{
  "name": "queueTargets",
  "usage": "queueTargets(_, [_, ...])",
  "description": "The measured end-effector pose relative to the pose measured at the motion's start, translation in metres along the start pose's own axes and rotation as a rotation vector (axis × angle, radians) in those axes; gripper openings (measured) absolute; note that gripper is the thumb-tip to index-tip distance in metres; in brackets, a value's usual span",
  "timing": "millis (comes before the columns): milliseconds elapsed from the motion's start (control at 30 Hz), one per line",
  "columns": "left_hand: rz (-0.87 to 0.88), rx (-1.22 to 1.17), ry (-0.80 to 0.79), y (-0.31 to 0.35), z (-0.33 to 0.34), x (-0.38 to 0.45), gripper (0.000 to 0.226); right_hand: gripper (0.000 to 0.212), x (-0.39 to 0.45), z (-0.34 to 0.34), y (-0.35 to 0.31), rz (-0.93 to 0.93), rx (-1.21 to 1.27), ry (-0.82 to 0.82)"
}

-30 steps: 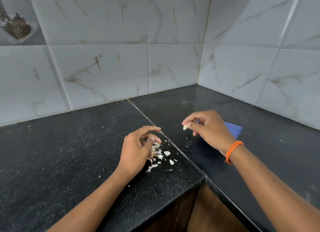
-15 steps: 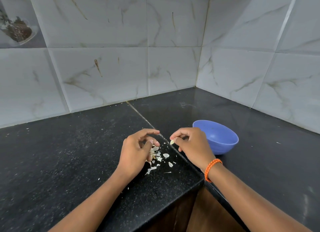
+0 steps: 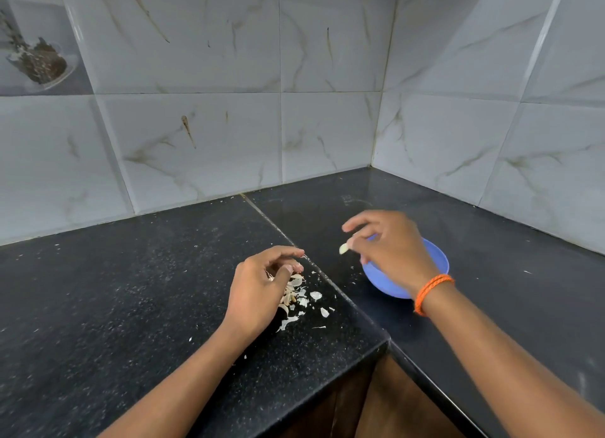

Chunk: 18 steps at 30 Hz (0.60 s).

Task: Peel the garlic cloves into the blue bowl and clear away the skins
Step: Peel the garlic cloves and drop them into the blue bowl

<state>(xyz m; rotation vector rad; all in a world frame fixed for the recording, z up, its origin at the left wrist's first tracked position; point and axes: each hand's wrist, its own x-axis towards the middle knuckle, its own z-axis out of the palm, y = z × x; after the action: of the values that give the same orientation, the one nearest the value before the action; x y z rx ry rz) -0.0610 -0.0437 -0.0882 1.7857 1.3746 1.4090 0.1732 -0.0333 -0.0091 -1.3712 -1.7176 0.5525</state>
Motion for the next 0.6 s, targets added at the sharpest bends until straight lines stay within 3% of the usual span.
queueTargets(133, [0.006, 0.059, 0.008, 0.0, -0.002, 0.005, 0.032, 0.019, 0.017, -0.042, 0.029, 0.15, -0.191, 0.039])
queueTargets(300, [-0.01, 0.087, -0.029, -0.007, -0.004, 0.009, 0.031, 0.024, 0.021, -0.043, 0.052, 0.238, -0.269, -0.03])
queueTargets(433, [-0.036, 0.075, -0.06, -0.012, -0.014, 0.014, 0.027, 0.047, 0.023, -0.039, 0.046, 0.158, -0.321, 0.048])
queueTargets(600, [-0.099, 0.062, -0.185, -0.015, -0.036, 0.026, 0.018, 0.019, 0.01, -0.019, 0.013, -0.057, -0.225, 0.16])
